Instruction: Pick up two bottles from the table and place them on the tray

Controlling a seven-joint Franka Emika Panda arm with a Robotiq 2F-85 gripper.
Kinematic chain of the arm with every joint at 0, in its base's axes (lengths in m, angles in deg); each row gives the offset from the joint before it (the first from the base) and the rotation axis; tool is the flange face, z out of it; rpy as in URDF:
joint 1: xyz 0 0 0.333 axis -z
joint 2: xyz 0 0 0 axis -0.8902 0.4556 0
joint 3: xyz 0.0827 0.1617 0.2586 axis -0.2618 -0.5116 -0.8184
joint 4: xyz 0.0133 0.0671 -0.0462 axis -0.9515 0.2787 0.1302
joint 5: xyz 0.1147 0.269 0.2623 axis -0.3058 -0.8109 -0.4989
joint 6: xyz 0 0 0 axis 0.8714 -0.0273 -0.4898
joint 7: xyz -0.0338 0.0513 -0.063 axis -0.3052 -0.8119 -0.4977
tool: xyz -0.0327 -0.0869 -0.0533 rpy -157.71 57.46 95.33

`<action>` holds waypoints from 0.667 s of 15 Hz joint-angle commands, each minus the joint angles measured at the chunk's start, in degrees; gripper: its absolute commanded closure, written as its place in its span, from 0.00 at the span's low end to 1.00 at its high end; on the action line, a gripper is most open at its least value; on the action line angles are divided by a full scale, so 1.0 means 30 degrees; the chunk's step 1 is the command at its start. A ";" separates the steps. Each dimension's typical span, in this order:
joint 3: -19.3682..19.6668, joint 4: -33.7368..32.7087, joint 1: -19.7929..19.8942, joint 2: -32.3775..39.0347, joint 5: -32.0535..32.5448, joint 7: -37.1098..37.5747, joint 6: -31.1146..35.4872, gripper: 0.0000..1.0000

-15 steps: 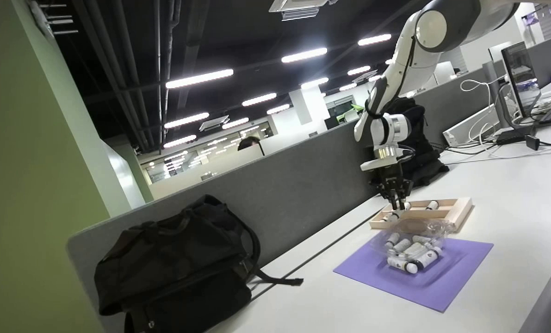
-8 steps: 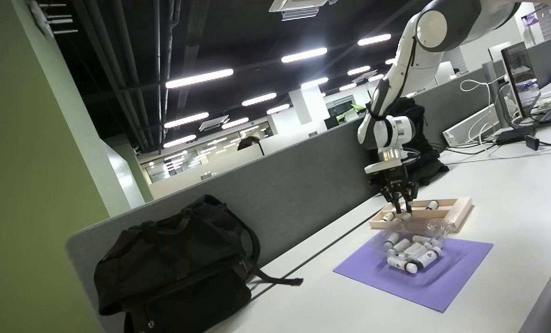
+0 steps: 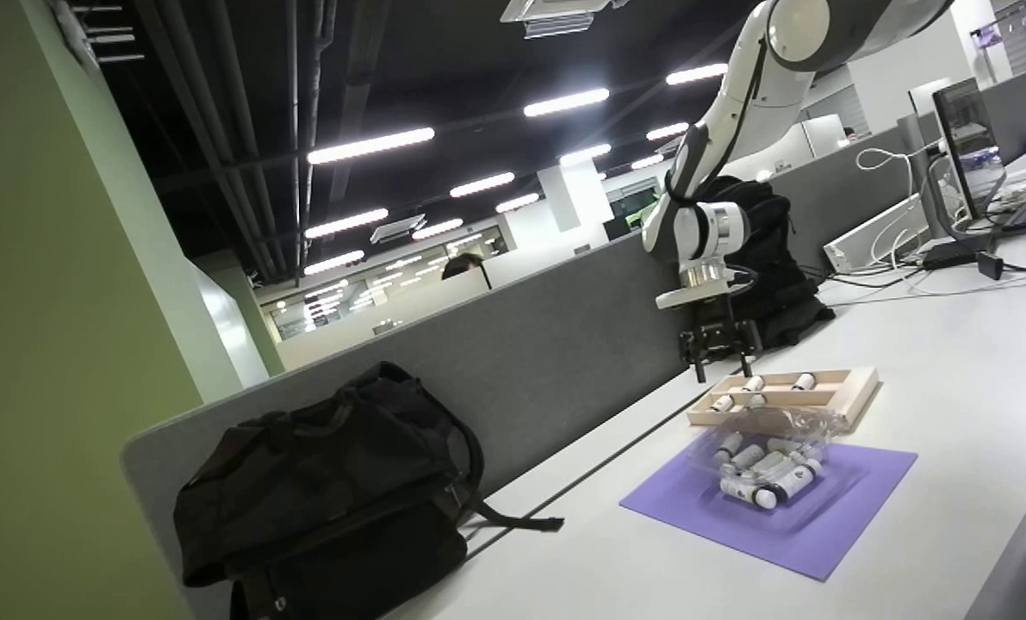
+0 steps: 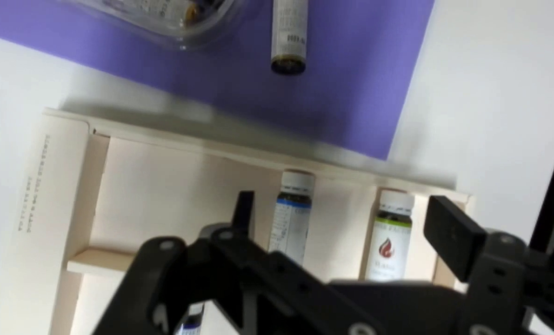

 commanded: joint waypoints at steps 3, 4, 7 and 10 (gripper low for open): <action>-0.0043 0.0568 -0.1574 0.0008 0.0407 -0.0036 -0.1610 0.00; -0.0005 0.0504 -0.1832 0.0181 0.0487 0.0037 -0.1716 0.00; 0.0124 0.0169 -0.2467 0.0794 0.0740 0.0143 -0.1638 0.00; 0.0230 -0.0012 -0.2867 0.1199 0.1131 0.0208 -0.1500 0.00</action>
